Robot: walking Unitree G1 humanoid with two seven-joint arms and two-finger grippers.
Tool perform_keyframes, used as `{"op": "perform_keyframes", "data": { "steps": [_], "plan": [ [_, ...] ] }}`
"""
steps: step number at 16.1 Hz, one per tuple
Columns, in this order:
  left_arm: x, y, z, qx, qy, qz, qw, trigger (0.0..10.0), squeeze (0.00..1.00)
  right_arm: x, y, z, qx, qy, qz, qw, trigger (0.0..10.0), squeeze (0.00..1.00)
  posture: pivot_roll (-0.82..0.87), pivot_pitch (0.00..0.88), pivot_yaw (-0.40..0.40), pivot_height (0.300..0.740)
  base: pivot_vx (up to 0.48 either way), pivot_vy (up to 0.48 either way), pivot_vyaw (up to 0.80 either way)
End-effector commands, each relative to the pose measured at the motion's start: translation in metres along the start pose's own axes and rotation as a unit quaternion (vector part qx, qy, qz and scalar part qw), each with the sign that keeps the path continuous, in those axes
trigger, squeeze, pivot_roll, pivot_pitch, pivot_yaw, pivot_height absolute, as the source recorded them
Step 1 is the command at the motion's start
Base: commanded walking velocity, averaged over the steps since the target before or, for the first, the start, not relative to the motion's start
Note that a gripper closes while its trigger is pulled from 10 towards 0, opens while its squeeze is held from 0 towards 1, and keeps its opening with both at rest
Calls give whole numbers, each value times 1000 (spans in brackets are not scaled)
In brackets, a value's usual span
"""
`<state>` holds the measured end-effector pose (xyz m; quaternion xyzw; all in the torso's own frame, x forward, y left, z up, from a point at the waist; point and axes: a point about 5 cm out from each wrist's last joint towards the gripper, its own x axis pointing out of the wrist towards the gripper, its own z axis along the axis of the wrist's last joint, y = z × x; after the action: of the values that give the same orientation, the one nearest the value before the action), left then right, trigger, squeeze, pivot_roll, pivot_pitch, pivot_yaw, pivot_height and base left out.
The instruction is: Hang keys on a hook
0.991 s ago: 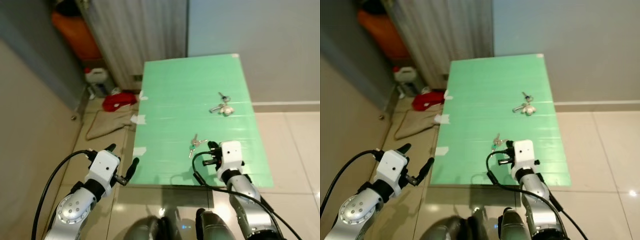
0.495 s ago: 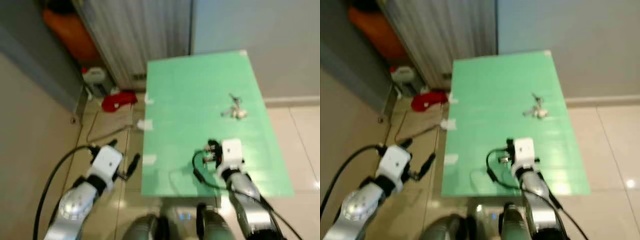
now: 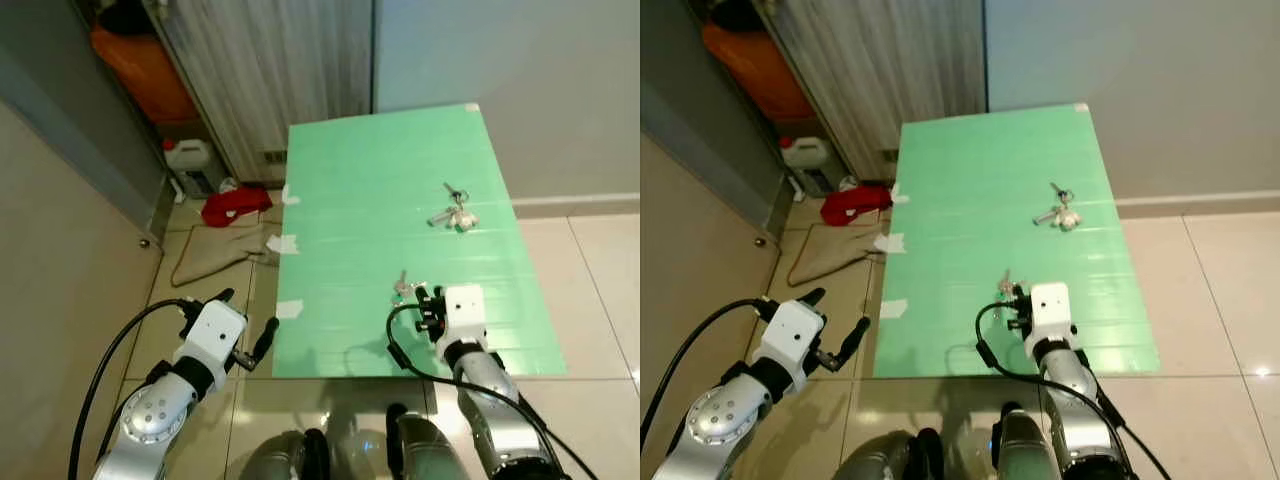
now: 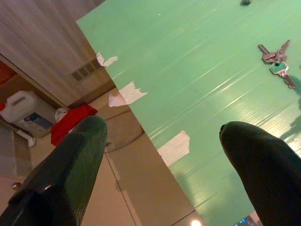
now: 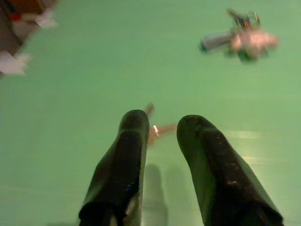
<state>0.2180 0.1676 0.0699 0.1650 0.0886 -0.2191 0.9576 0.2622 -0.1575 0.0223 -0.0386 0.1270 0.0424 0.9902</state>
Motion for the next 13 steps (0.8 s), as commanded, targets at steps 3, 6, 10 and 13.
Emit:
{"op": "perform_keyframes", "data": {
  "steps": [3, 6, 10, 13],
  "plan": [
    [-6, 1, -3, 4, 10, 1, 1000, 10000, 0, 6, 6, -6, 6, 24, -12, 1000, 10000, 1000, -67, 216, 162, 740, 0, 0, 0],
    [-19, 7, -2, 4, 16, 7, 1000, 10000, 0, 12, 10, -7, 8, 31, -17, 999, 10000, 1000, 7, 253, 181, 740, 0, 0, 0],
    [-62, 5, 0, -14, 33, -28, 999, 10000, 0, 23, 13, -10, -13, 59, -27, 998, 10000, 0, 110, 294, 204, 740, 0, 0, 0],
    [-70, 6, -3, -13, 43, -23, 999, 10000, 0, 24, 13, -11, -22, 58, -27, 998, 10000, 0, 120, 294, 194, 740, 0, 0, 0]
  ]
}}
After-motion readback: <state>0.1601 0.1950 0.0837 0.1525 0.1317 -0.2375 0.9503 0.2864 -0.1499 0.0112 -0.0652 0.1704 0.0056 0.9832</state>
